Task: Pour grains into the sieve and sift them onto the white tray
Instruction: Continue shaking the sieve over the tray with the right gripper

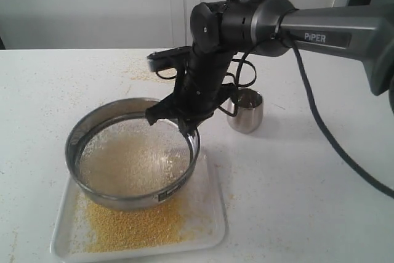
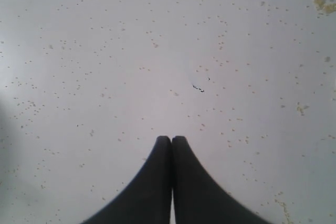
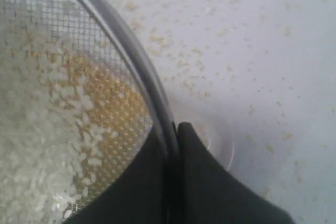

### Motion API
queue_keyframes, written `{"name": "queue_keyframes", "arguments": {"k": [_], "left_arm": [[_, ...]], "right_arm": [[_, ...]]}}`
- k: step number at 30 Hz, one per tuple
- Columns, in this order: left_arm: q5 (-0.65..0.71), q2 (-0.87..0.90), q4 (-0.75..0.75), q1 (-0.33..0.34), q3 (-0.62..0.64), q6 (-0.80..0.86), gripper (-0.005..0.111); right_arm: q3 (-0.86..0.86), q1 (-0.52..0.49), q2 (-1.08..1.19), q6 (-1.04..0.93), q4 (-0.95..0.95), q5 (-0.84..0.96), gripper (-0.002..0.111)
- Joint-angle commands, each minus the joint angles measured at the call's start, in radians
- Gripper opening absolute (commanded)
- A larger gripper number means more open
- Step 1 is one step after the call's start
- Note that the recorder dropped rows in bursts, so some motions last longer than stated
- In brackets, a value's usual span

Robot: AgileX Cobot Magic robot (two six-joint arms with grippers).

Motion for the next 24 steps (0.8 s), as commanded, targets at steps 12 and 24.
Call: {"name": "queue_keyframes", "arguments": {"k": [12, 24], "left_arm": [[0.011, -0.009, 0.002, 0.001, 0.008, -0.003, 0.000], [0.011, -0.009, 0.002, 0.001, 0.008, -0.003, 0.000]], "right_arm": [[-0.007, 0.013, -0.013, -0.198, -0.010, 0.038, 0.000], [-0.007, -0.005, -0.013, 0.214, -0.165, -0.028, 0.000]]}}
